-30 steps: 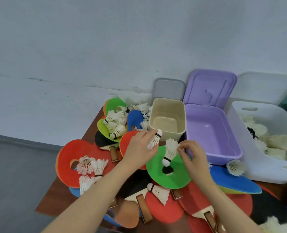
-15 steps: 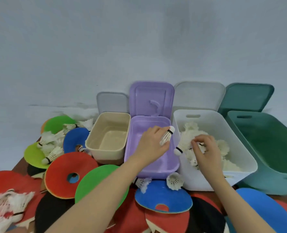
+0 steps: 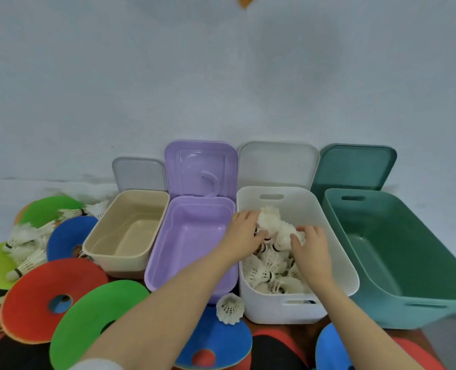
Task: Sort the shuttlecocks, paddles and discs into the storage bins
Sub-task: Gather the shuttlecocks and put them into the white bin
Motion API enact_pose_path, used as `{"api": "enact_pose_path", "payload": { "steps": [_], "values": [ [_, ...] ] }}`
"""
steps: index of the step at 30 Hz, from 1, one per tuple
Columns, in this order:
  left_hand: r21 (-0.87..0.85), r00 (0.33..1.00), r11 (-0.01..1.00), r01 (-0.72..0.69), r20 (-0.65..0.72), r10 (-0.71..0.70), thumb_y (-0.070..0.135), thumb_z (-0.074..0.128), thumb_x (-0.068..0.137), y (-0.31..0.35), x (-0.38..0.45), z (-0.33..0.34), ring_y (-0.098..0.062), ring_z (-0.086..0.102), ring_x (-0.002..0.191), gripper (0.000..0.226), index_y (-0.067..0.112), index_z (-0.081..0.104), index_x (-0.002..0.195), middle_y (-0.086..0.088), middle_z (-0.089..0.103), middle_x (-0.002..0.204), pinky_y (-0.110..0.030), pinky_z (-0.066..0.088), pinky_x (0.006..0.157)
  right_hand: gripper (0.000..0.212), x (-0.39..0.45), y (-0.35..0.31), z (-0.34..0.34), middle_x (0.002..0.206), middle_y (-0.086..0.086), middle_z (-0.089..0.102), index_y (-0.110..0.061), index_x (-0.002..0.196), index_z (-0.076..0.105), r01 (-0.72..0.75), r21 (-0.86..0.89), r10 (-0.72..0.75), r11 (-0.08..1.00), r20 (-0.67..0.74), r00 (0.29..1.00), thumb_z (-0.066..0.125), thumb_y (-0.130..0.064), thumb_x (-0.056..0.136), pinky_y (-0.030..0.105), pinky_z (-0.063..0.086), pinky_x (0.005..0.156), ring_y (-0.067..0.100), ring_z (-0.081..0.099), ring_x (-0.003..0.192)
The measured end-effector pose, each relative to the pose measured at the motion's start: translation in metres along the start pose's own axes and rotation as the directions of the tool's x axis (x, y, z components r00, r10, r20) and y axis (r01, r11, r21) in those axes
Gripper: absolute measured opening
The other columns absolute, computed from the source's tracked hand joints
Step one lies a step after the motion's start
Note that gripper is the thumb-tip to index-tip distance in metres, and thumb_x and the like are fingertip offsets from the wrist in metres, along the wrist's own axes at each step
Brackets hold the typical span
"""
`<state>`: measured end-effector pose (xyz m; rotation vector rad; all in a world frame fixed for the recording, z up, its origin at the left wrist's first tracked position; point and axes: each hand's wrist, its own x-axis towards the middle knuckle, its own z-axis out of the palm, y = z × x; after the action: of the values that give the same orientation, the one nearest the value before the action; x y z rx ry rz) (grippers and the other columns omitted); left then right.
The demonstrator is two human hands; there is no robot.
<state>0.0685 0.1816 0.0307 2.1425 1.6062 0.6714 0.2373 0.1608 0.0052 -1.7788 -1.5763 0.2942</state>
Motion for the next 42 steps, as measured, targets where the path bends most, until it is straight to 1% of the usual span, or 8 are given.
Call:
{"api": "enact_pose_path", "payload": {
  "steps": [6, 12, 20, 26, 31, 33, 39, 42],
  "values": [
    [0.272, 0.997, 0.96, -0.062, -0.031, 0.073, 0.026, 0.046, 0.094, -0.031, -0.018, -0.017, -0.026, 0.035, 0.127, 0.045, 0.013, 0.042, 0.137, -0.006, 0.044, 0.138, -0.033, 0.025, 0.102, 0.021, -0.013, -0.006, 0.015, 0.108, 0.009, 0.057, -0.005, 0.108, 0.062, 0.208, -0.026, -0.206, 0.978, 0.064, 0.977, 0.058, -0.013, 0.088, 0.036, 0.043, 0.084, 0.026, 0.054, 0.101],
    [0.334, 0.996, 0.943, -0.013, -0.074, 0.04, 0.028, 0.042, 0.096, -0.068, -0.051, -0.055, -0.022, 0.033, 0.131, 0.046, 0.017, 0.037, 0.141, -0.002, 0.039, 0.143, -0.032, 0.021, 0.104, 0.016, -0.024, -0.045, 0.042, 0.099, 0.005, 0.058, -0.007, 0.102, 0.063, 0.369, 0.008, -0.366, 0.929, 0.144, 0.919, 0.058, -0.011, 0.088, 0.031, 0.044, 0.074, 0.023, 0.055, 0.09],
    [0.349, 0.988, 0.933, 0.085, -0.152, -0.034, 0.044, 0.02, 0.08, -0.137, -0.098, -0.12, -0.023, 0.043, 0.121, 0.065, 0.017, 0.046, 0.134, 0.0, 0.05, 0.133, -0.034, 0.028, 0.098, 0.017, -0.048, -0.128, 0.096, 0.1, -0.005, 0.054, -0.013, 0.105, 0.062, 0.398, 0.154, -0.426, 0.904, 0.269, 0.864, 0.055, -0.012, 0.09, 0.025, 0.04, 0.075, 0.016, 0.056, 0.094],
    [0.361, 0.978, 0.92, 0.153, -0.189, -0.088, 0.034, 0.04, 0.093, -0.206, -0.129, -0.176, -0.019, 0.038, 0.126, 0.048, 0.022, 0.039, 0.139, 0.003, 0.044, 0.137, -0.031, 0.02, 0.098, 0.014, -0.069, -0.201, 0.143, 0.097, -0.001, 0.058, -0.012, 0.102, 0.063, 0.401, 0.182, -0.439, 0.898, 0.301, 0.847, 0.055, -0.014, 0.092, 0.026, 0.04, 0.072, 0.014, 0.054, 0.087],
    [0.333, 0.968, 0.923, 0.195, -0.215, -0.127, 0.047, 0.023, 0.083, -0.271, -0.15, -0.218, -0.022, 0.039, 0.125, 0.061, 0.02, 0.046, 0.133, 0.001, 0.048, 0.132, -0.035, 0.024, 0.097, 0.01, -0.077, -0.263, 0.191, 0.091, -0.001, 0.06, -0.012, 0.095, 0.065, 0.392, 0.186, -0.432, 0.901, 0.294, 0.852, 0.058, -0.012, 0.088, 0.031, 0.043, 0.071, 0.013, 0.054, 0.079],
    [0.312, 0.963, 0.924, 0.22, -0.219, -0.155, 0.044, 0.027, 0.087, -0.299, -0.155, -0.232, -0.02, 0.036, 0.127, 0.055, 0.021, 0.044, 0.135, 0.002, 0.046, 0.135, -0.033, 0.022, 0.099, 0.008, -0.08, -0.286, 0.212, 0.09, -0.001, 0.061, -0.013, 0.092, 0.065, 0.398, 0.189, -0.439, 0.898, 0.301, 0.847, 0.058, -0.012, 0.087, 0.03, 0.043, 0.072, 0.012, 0.053, 0.077],
    [0.269, 0.943, 0.919, 0.288, -0.247, -0.223, 0.03, 0.045, 0.095, -0.385, -0.168, -0.262, -0.019, 0.035, 0.129, 0.042, 0.022, 0.043, 0.136, 0.003, 0.045, 0.137, -0.034, 0.02, 0.103, 0.009, -0.084, -0.346, 0.275, 0.088, -0.012, 0.057, -0.02, 0.094, 0.065, 0.441, 0.216, -0.49, 0.871, 0.362, 0.793, 0.058, -0.019, 0.088, 0.014, 0.036, 0.069, 0.003, 0.051, 0.081],
    [0.291, 0.927, 0.889, 0.354, -0.237, -0.291, 0.03, 0.045, 0.094, -0.424, -0.174, -0.271, -0.016, 0.032, 0.13, 0.045, 0.025, 0.04, 0.138, 0.006, 0.041, 0.139, -0.033, 0.02, 0.102, 0.014, -0.086, -0.37, 0.307, 0.094, -0.005, 0.062, -0.017, 0.099, 0.067, 0.458, 0.225, -0.508, 0.86, 0.464, 0.726, 0.058, -0.019, 0.088, 0.023, 0.041, 0.078, 0.01, 0.054, 0.089]
  ]
}}
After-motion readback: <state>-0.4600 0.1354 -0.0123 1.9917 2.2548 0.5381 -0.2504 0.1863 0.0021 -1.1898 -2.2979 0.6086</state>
